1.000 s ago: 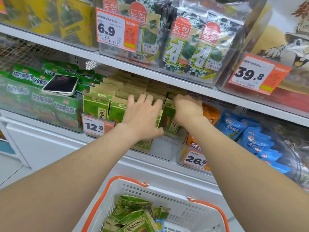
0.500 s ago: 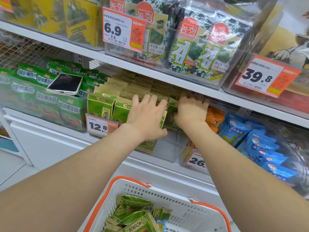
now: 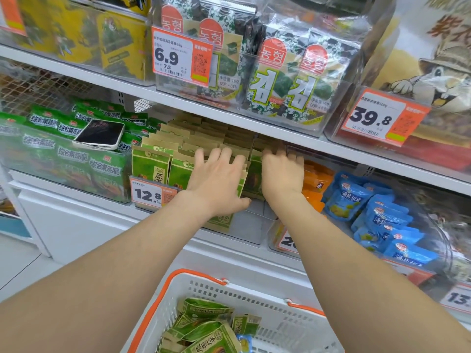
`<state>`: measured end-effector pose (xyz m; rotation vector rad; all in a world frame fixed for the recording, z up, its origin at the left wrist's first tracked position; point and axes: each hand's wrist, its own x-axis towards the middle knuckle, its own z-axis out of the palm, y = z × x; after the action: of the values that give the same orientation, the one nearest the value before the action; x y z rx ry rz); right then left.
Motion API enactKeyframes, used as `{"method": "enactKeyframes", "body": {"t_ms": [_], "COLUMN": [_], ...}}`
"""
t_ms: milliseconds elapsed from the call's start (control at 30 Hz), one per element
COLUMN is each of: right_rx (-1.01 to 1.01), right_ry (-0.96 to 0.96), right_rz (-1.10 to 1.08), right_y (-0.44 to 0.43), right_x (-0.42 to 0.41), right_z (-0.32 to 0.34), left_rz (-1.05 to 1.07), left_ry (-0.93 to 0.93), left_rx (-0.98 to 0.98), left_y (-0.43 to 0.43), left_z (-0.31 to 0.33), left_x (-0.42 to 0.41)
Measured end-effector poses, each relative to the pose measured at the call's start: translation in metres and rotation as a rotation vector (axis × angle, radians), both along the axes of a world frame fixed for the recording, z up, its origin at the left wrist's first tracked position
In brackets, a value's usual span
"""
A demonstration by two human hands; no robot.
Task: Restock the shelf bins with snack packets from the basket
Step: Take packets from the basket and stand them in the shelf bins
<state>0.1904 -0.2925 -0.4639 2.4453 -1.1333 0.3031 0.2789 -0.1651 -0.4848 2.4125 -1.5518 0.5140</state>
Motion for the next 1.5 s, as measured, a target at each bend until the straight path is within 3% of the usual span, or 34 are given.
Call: {"method": "enactKeyframes", "body": {"t_ms": [333, 533, 967, 1100, 1200, 1300, 1400, 1500], "right_rx": [0.038, 0.05, -0.02, -0.012, -0.063, -0.011, 0.147, 0.332], "right_ry": [0.218, 0.225, -0.255, -0.429, -0.441, -0.328, -0.197, 0.076], "right_rz": [-0.006, 0.019, 0.202, 0.405, 0.615, 0.75, 0.74, 0.63], "right_y": [-0.001, -0.001, 0.026, 0.04, 0.052, 0.062, 0.069, 0.073], "right_x": [0.0, -0.001, -0.042, -0.068, -0.09, -0.115, -0.143, -0.164], "right_z": [-0.006, -0.005, -0.025, -0.035, -0.048, -0.067, -0.094, -0.118], "left_rz": [-0.009, -0.014, 0.018, -0.148, -0.298, -0.277, -0.29, -0.284], "left_ry": [0.001, 0.004, -0.025, -0.088, 0.004, 0.054, 0.127, 0.262], "left_rx": [0.012, 0.006, -0.194, -0.337, -0.204, 0.01, 0.317, 0.676], "left_y": [0.001, 0.002, 0.015, 0.023, 0.033, 0.04, 0.044, 0.049], "left_z": [0.001, 0.001, 0.002, 0.0, -0.012, -0.036, -0.062, -0.091], "left_x": [0.0, 0.0, -0.024, -0.038, -0.053, -0.067, -0.078, -0.082]}}
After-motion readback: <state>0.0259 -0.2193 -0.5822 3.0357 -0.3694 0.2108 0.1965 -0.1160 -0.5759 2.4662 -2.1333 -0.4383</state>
